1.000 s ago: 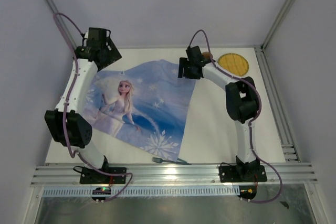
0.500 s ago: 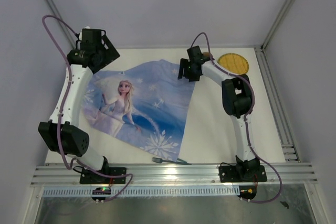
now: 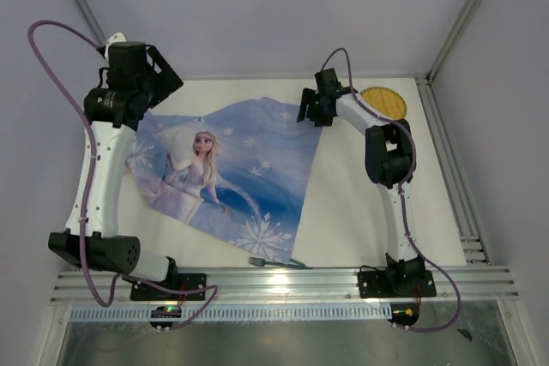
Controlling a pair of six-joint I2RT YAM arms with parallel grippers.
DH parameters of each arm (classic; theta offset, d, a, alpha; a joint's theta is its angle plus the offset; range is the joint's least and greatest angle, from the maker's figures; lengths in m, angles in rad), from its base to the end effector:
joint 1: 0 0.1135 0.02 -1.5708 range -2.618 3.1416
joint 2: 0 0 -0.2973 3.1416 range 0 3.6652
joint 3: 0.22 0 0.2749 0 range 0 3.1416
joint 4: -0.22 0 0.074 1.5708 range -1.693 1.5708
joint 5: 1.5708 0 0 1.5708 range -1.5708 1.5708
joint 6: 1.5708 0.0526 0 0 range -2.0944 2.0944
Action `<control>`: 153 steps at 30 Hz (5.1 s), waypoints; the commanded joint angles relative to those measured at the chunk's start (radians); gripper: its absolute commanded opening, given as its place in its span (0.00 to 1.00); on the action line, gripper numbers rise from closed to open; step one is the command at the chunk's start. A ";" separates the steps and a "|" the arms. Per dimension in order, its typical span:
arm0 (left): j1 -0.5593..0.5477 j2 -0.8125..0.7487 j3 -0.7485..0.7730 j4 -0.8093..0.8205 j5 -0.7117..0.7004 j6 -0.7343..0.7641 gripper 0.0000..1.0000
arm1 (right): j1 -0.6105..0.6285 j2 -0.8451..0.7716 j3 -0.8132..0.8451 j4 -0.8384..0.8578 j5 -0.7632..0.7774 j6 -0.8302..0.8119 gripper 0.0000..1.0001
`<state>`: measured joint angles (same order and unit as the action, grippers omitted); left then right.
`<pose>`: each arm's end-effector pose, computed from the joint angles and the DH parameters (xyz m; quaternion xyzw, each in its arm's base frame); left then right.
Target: Set the dinner table for one person
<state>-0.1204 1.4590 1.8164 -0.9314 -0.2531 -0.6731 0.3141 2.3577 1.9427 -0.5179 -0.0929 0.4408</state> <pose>0.3213 -0.0256 0.4912 -0.2958 0.8218 -0.0810 0.4802 0.5458 0.1824 0.1686 0.0455 0.9476 0.1564 0.2749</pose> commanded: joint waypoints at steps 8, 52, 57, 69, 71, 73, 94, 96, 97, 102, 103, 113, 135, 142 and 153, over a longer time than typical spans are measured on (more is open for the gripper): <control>-0.001 -0.107 0.077 -0.046 -0.061 0.021 0.88 | -0.047 0.080 0.145 -0.056 -0.013 -0.074 0.72; -0.001 -0.137 0.003 -0.026 -0.043 0.007 0.88 | -0.132 0.017 -0.007 -0.001 -0.103 -0.126 0.72; -0.001 -0.135 -0.012 -0.006 -0.029 0.003 0.88 | -0.096 -0.037 -0.051 0.006 -0.105 -0.142 0.72; -0.001 -0.144 -0.109 0.069 0.002 -0.016 0.88 | 0.089 -0.254 -0.194 0.012 0.073 -0.234 0.72; -0.001 -0.146 -0.109 0.074 0.003 -0.013 0.88 | 0.106 -0.299 -0.238 0.030 0.085 -0.229 0.72; -0.001 -0.146 -0.109 0.077 0.003 -0.006 0.88 | 0.114 -0.328 -0.286 0.048 0.085 -0.215 0.72; -0.001 -0.155 -0.106 0.085 0.014 0.021 0.88 | 0.126 -0.316 -0.306 0.015 0.137 -0.172 0.56; -0.002 -0.160 -0.104 0.085 0.014 0.020 0.88 | 0.131 -0.322 -0.323 0.009 0.130 -0.153 0.56; -0.001 -0.160 -0.104 0.088 0.012 0.018 0.88 | 0.135 -0.334 -0.332 0.006 0.108 -0.146 0.56; -0.001 -0.155 -0.106 0.098 0.017 0.009 0.88 | 0.192 -0.382 -0.425 0.015 -0.021 -0.145 0.56; -0.001 -0.152 -0.104 0.098 0.021 0.007 0.88 | 0.213 -0.386 -0.435 0.003 -0.025 -0.134 0.56; -0.001 -0.140 -0.104 0.111 0.035 -0.006 0.88 | 0.258 -0.503 -0.609 0.009 -0.085 -0.033 0.56; -0.001 -0.111 -0.095 0.123 0.077 -0.019 0.88 | 0.402 -0.756 -0.922 -0.065 -0.120 0.168 0.56; -0.001 -0.095 -0.097 0.125 0.092 -0.019 0.88 | 0.473 -0.799 -1.033 -0.063 -0.149 0.222 0.56; -0.001 -0.095 -0.086 0.112 0.097 -0.010 0.88 | 0.508 -0.778 -1.094 0.021 -0.171 0.277 0.56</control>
<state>-0.1204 1.3670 1.7061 -0.8482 -0.1711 -0.6815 0.8127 1.5822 0.8433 -0.5476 -0.2485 0.6884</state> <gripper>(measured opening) 0.884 0.564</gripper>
